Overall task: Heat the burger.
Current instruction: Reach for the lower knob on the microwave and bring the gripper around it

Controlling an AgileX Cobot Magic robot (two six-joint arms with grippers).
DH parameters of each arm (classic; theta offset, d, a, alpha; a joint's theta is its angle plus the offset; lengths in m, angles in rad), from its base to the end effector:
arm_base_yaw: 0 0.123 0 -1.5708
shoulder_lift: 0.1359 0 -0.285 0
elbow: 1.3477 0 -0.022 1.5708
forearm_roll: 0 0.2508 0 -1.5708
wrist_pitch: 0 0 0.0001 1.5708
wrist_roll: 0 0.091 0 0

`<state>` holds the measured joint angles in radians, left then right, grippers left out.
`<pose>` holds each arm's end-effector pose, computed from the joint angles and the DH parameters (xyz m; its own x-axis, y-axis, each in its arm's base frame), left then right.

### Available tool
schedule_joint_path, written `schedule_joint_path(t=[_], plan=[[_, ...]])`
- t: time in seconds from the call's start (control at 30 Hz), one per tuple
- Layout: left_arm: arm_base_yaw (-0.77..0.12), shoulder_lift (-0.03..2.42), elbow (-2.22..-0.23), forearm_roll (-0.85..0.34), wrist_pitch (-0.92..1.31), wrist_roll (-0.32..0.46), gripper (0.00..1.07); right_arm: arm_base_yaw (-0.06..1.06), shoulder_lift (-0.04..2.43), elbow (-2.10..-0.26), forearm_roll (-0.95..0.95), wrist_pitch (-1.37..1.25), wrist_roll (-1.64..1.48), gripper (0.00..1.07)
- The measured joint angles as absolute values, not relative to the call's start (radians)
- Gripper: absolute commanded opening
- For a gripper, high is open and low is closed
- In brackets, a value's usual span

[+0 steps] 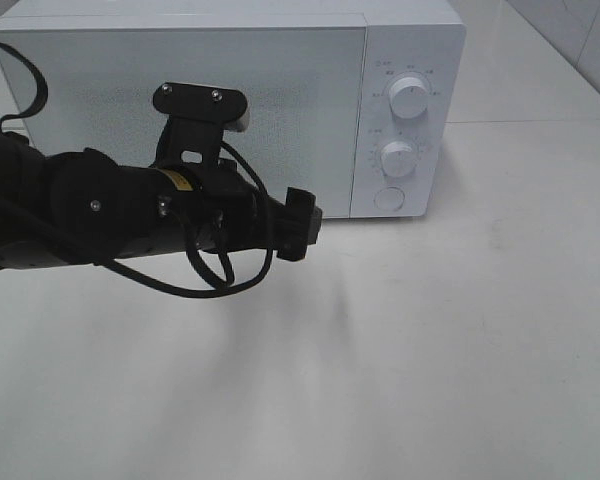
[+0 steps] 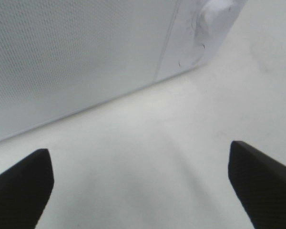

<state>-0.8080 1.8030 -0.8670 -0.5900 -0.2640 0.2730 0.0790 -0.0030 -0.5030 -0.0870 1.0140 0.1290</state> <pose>0.2566 -0.2494 0.1623 -0.5755 0.1779 -0.7982 0.4853 0.8599 -0.1583 -0.0034 -0.0070 0.2822 -0.4052 0.0508 -0.9128 0.0221 0.9987 0.0458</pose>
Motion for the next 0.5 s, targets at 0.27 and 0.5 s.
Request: schedule_joint_path(t=[0.27,0.5], plan=[[-0.808,1.721,-0.864,-0.549,0.006,0.273,1.00,0.079,-0.003,-0.503,-0.087,1.014,0.129,0.75],[-0.782,1.600,-0.864,-0.415,0.375,0.273,1.00,0.079,-0.003,-0.503,-0.086,1.014,0.129,0.75]])
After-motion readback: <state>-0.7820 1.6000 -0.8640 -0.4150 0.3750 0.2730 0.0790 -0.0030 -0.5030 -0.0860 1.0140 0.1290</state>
